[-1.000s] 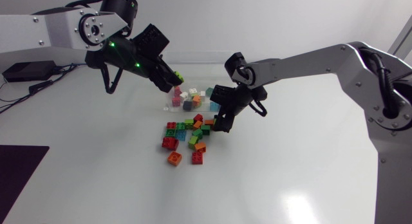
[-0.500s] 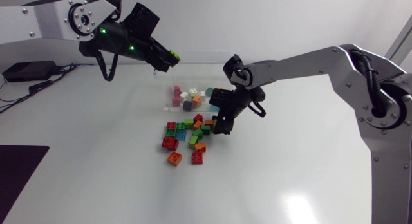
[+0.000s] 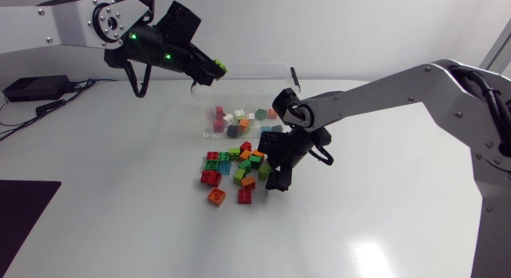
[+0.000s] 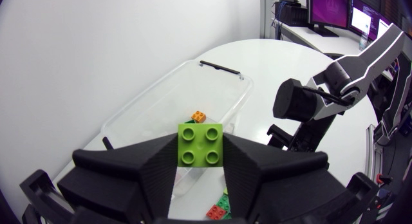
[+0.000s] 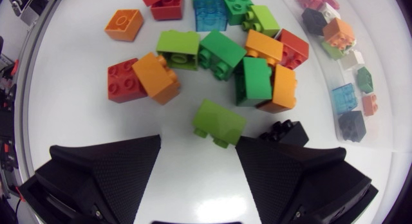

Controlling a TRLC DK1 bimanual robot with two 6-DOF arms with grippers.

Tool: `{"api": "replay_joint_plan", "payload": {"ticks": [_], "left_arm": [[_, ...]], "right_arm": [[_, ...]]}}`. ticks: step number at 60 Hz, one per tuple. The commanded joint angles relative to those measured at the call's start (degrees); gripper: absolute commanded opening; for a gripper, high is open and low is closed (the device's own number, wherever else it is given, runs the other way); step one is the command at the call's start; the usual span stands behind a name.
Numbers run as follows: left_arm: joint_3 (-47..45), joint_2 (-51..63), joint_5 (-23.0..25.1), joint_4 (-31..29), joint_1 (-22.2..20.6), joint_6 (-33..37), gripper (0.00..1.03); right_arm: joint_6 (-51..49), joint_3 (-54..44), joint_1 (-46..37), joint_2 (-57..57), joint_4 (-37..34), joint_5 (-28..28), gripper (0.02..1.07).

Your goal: Place the duplo bricks in the container

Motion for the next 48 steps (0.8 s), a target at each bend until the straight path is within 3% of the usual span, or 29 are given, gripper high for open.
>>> {"api": "replay_joint_plan", "payload": {"ticks": [1, 17, 43, 48], "left_arm": [[3.0, 2.3, 0.4, 0.8, -0.3, -2.0, 0.30], [5.1, 5.2, 0.4, 4.4, -0.9, -4.0, 0.31], [9.4, 9.5, 0.4, 8.9, -1.0, -7.6, 0.31], [10.2, 10.1, 0.4, 9.1, -1.0, -8.2, 0.31]], "right_arm": [[3.4, -0.3, 0.1, -1.2, 2.5, 1.7, 0.88], [11.7, -0.9, 1.6, -0.5, 5.8, 5.9, 0.88], [22.5, 0.5, 4.3, 0.0, 5.4, 10.7, 0.88], [25.6, 1.9, 4.3, 0.4, 3.9, 11.1, 0.82]]}}
